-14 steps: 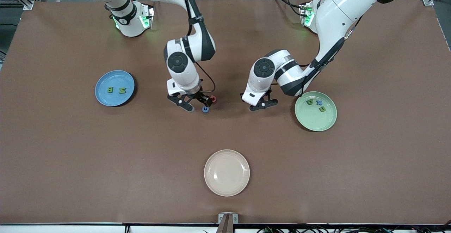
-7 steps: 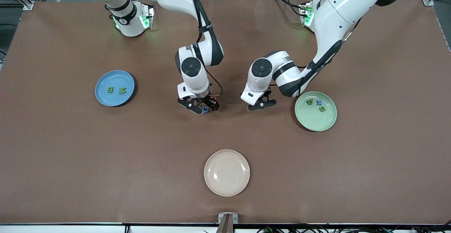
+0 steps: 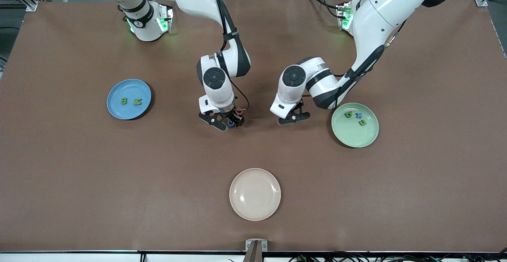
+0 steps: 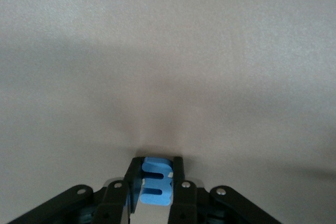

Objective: Sort uppercase to blue plate, lowercase to green plate
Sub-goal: 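Grasp the blue m with the left gripper while the right gripper grasps G, then place the m on the green plate while the right gripper places the G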

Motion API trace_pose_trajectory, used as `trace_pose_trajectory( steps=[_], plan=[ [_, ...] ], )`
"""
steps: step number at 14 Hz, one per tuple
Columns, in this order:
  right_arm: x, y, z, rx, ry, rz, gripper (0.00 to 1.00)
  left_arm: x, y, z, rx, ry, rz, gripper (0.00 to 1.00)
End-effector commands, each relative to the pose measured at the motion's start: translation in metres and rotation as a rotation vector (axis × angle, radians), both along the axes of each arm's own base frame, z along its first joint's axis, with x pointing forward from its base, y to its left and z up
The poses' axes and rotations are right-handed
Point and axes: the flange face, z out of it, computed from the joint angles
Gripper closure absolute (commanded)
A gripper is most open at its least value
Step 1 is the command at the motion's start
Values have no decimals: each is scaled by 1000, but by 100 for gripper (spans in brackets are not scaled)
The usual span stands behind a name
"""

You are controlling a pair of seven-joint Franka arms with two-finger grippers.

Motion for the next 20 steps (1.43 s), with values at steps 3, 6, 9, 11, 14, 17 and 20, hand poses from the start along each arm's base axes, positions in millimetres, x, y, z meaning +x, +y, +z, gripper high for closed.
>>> trace_pose_trajectory(
  steps=[3, 6, 9, 11, 14, 17, 20],
  plan=[
    [10, -4, -4, 3, 3, 25, 40, 24, 38, 53, 23, -75, 21, 88],
    [9, -4, -5, -1, 10, 56, 65, 47, 97, 82, -16, -28, -16, 89],
    [9, -4, -4, 0, 10, 82, 98, 61, 168, 83, -25, 19, -62, 89],
    [13, -9, -2, 0, 16, 77, 100, 68, 204, 74, -23, 34, -82, 89],
    [32, -61, 28, -42, 180, 205, 100, 76, 237, 67, -8, 30, -81, 89],
    [47, -128, 72, -71, 287, 346, 100, 80, 261, 55, 8, 21, -90, 88],
    [38, -217, 97, -91, 305, 536, 100, 82, 269, 43, 16, 7, -114, 88]
  ],
)
